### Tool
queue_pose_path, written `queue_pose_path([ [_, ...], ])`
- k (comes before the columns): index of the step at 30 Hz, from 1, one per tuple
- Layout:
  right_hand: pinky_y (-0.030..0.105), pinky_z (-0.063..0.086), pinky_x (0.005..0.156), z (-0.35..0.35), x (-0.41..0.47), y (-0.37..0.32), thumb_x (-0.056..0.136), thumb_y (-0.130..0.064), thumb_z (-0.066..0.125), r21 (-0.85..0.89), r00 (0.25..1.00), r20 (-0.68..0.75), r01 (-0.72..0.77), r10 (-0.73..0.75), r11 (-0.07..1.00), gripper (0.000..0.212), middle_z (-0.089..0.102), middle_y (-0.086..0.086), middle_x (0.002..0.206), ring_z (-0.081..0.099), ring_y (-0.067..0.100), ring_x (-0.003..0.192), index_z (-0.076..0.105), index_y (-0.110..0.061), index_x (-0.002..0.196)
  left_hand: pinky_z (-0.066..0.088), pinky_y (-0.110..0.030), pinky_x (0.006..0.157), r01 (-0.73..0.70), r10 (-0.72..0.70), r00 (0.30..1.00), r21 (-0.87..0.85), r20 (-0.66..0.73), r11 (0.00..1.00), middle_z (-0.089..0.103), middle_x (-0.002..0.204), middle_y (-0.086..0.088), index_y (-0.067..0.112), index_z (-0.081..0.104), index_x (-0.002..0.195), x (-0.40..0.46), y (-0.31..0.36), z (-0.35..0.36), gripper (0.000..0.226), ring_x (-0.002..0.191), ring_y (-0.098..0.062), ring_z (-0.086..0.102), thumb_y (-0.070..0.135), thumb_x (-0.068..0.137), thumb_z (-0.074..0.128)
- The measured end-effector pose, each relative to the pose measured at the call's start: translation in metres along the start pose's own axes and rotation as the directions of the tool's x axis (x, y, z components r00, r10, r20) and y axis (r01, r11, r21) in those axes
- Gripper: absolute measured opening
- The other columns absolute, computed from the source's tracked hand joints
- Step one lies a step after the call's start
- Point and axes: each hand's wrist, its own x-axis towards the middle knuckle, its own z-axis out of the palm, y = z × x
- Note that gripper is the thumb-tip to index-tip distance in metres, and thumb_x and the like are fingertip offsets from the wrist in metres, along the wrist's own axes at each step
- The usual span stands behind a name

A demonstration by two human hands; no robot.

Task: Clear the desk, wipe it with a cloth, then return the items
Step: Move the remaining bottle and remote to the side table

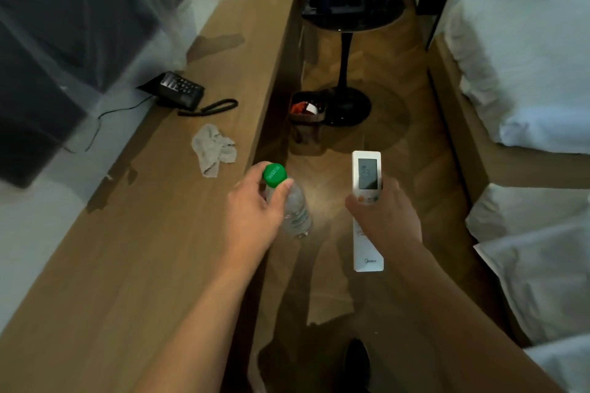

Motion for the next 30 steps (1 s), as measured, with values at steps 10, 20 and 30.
queue_pose_path([
  [10,0.036,0.049,0.078,-0.074,0.125,0.037,0.085,-0.049,0.066,0.034,0.994,-0.058,-0.086,0.088,0.996,0.055,0.053,-0.004,0.136,0.063,0.023,0.109,0.039,-0.026,0.128,0.060,-0.032,0.080,-0.088,0.090,0.992,-0.032,0.085,0.996,0.064,0.106,0.015,0.024,0.057,0.129,0.097,0.079,0.111,0.041,0.097,-0.003,0.065,0.045,0.095,0.063],
  [20,0.033,0.050,0.076,-0.079,0.299,0.008,0.086,-0.049,0.066,-0.032,0.996,-0.082,-0.028,0.026,0.999,0.053,0.056,-0.002,0.127,0.060,0.019,0.103,0.042,-0.022,0.125,0.060,-0.034,0.081,-0.139,0.139,0.987,-0.004,0.079,0.990,0.060,0.100,0.022,0.024,0.056,0.131,0.267,0.078,0.197,0.046,0.087,0.003,0.063,0.051,0.094,0.061],
  [30,0.031,0.050,0.075,-0.093,0.481,-0.053,0.086,-0.051,0.065,-0.119,0.993,-0.100,0.058,-0.070,0.991,0.055,0.054,-0.006,0.126,0.056,0.012,0.102,0.042,-0.024,0.129,0.057,-0.043,0.093,-0.086,0.092,0.992,-0.066,0.090,0.994,0.056,0.104,0.024,0.035,0.054,0.126,0.463,0.099,0.258,0.038,0.106,-0.005,0.060,0.053,0.093,0.061],
])
